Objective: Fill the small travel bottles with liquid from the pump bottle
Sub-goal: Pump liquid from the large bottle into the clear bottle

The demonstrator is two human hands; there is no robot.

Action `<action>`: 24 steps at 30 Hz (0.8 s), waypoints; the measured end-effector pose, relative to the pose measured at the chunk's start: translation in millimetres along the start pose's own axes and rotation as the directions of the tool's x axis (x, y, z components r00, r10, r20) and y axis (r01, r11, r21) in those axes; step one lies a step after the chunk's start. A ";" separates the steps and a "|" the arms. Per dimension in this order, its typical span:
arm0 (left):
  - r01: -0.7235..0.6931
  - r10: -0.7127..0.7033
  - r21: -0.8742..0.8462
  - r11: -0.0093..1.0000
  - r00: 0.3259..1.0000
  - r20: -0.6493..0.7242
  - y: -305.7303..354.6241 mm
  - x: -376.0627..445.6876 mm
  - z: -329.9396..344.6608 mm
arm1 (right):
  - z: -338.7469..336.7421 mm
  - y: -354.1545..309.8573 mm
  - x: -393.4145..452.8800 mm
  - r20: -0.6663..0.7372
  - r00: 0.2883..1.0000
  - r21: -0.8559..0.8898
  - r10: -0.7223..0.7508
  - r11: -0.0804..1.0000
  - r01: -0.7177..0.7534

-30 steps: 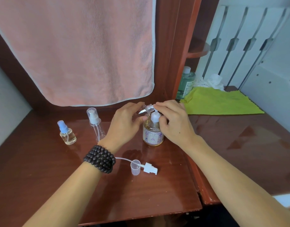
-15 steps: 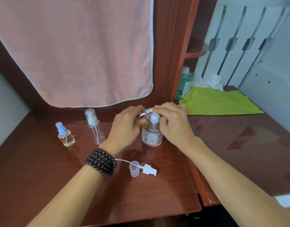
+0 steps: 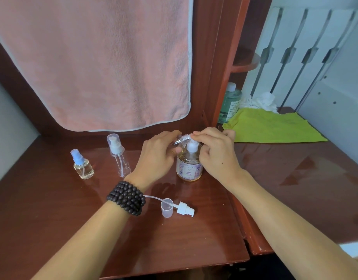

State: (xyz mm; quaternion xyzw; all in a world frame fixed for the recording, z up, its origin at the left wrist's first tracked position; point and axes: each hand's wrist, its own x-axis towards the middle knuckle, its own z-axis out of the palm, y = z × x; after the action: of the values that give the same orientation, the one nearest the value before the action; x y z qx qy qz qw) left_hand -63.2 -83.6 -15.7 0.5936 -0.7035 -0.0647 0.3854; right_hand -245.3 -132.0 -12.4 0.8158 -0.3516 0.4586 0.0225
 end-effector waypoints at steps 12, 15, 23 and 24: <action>-0.004 0.004 -0.012 1.000 1.000 -0.029 2.1 0.9 -1.3 | -0.8 -1.5 -0.2 -0.040 0.999 -0.029 0.004 1.000 -0.005; 0.005 -0.005 -0.002 1.000 1.000 -0.012 -0.2 2.3 1.6 | -1.0 -1.5 0.6 -0.022 1.000 -0.023 0.017 1.000 -0.018; 0.018 -0.018 -0.003 1.000 1.000 0.011 1.9 1.3 -2.7 | -2.6 -6.7 -0.4 0.021 0.999 -0.038 0.041 0.998 -0.040; 0.015 -0.015 0.005 1.000 1.000 0.012 2.9 2.2 -4.3 | -3.3 -7.3 -1.3 0.023 0.999 -0.039 0.034 0.999 -0.033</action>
State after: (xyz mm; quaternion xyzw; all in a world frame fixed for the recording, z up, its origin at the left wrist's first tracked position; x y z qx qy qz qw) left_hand -62.8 -83.1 -10.1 0.5995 -0.7015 -0.0695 0.3789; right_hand -243.8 -124.6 -9.3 0.8146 -0.3743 0.4423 0.0261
